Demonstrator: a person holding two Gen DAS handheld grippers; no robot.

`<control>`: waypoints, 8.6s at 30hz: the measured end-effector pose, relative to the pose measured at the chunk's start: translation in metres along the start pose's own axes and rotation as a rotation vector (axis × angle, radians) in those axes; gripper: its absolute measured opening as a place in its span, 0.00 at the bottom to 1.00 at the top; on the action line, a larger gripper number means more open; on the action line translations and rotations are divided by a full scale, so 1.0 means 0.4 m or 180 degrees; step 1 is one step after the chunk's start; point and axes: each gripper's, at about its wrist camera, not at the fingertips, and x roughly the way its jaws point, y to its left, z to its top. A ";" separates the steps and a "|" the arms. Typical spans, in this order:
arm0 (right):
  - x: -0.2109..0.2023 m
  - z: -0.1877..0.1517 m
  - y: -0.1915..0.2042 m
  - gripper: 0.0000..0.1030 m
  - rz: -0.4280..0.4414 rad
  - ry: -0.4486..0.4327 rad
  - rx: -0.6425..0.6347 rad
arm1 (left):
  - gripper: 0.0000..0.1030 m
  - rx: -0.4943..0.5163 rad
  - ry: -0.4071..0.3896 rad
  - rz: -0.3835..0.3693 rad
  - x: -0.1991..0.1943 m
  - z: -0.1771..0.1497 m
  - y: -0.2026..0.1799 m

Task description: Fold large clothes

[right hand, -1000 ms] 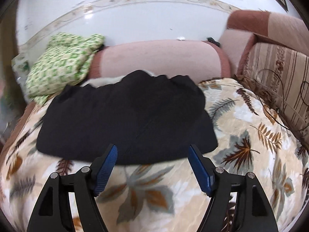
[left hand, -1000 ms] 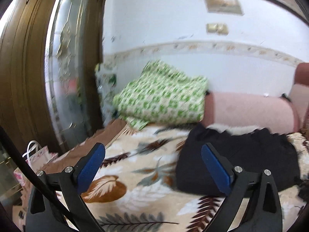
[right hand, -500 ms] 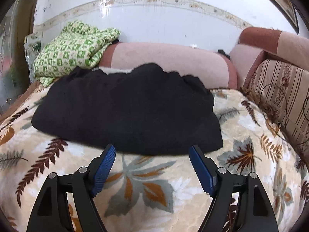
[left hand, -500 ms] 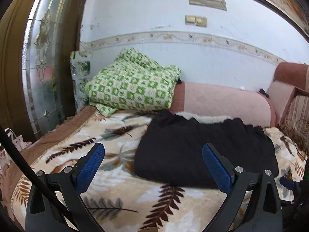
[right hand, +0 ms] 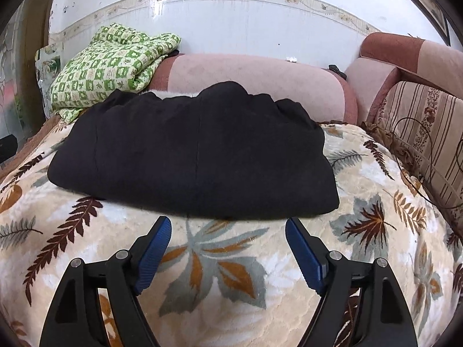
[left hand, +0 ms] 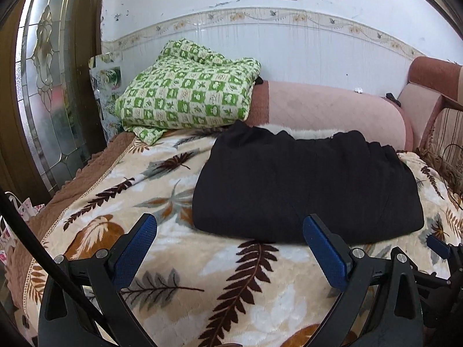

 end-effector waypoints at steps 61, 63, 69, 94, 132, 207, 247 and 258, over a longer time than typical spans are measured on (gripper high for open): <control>0.048 -0.011 -0.026 0.83 0.0077 0.0276 0.0255 | 0.81 0.0223 0.0676 -0.0065 0.097 -0.031 -0.016; 0.047 -0.011 -0.028 0.83 0.0074 0.0270 0.0260 | 0.81 0.0217 0.0672 -0.0020 0.101 -0.029 -0.011; 0.048 -0.013 -0.039 0.83 0.0041 0.0284 0.0293 | 0.81 0.0210 0.0684 0.0058 0.115 -0.015 0.016; 0.271 -0.008 -0.429 0.95 0.1210 0.0932 0.2519 | 0.83 -0.1458 0.1481 -0.1205 0.483 0.007 0.284; 0.110 0.060 -0.324 0.40 0.2026 0.0752 0.2252 | 0.22 -0.1087 0.1357 -0.1069 0.237 0.086 0.183; -0.232 -0.016 -0.063 0.89 0.0166 -0.0208 0.0622 | 0.95 -0.0329 0.0079 0.0068 -0.263 -0.080 0.125; -0.342 -0.243 -0.009 0.89 -0.0283 0.0135 0.0267 | 0.95 0.0064 0.0704 -0.0154 -0.347 -0.275 0.007; -0.323 -0.247 0.001 0.89 -0.0329 0.0175 0.0184 | 0.95 0.0110 0.0813 -0.0198 -0.320 -0.288 -0.009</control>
